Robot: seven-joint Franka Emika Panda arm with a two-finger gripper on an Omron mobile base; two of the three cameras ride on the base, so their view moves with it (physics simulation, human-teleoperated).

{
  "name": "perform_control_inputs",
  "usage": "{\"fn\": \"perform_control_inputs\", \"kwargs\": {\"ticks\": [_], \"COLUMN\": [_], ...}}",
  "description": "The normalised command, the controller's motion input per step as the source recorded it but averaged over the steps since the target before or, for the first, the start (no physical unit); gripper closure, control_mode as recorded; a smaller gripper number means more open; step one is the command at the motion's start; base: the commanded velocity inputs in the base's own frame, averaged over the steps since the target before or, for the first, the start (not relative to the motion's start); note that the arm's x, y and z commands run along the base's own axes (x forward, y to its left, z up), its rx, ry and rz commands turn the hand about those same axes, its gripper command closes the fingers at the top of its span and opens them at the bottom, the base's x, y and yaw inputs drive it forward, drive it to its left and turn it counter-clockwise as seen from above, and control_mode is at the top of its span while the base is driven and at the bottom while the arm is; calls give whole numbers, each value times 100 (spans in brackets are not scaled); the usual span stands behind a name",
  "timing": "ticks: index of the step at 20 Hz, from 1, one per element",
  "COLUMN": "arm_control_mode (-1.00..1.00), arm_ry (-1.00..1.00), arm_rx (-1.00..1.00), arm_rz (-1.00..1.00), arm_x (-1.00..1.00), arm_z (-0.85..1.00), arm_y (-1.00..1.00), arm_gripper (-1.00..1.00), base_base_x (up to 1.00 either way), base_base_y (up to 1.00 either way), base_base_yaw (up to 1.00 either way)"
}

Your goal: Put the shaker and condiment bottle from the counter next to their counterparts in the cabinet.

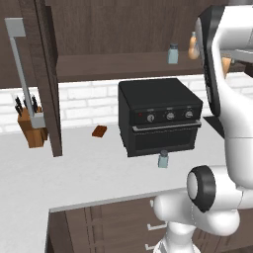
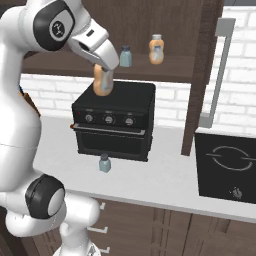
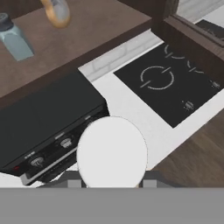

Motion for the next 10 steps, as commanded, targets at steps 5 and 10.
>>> {"fn": "perform_control_inputs", "kwargs": {"ticks": [5, 10], "arm_control_mode": [-100, -100], "arm_ry": [-14, -11], "arm_rx": [-6, -3], "arm_rz": [0, 0], "arm_x": [23, 21], "arm_z": [0, 0], "arm_y": [-2, -9], "arm_gripper": [100, 100], "base_base_x": [0, 0], "base_base_y": [0, 0], "base_base_yaw": [0, 0]}}
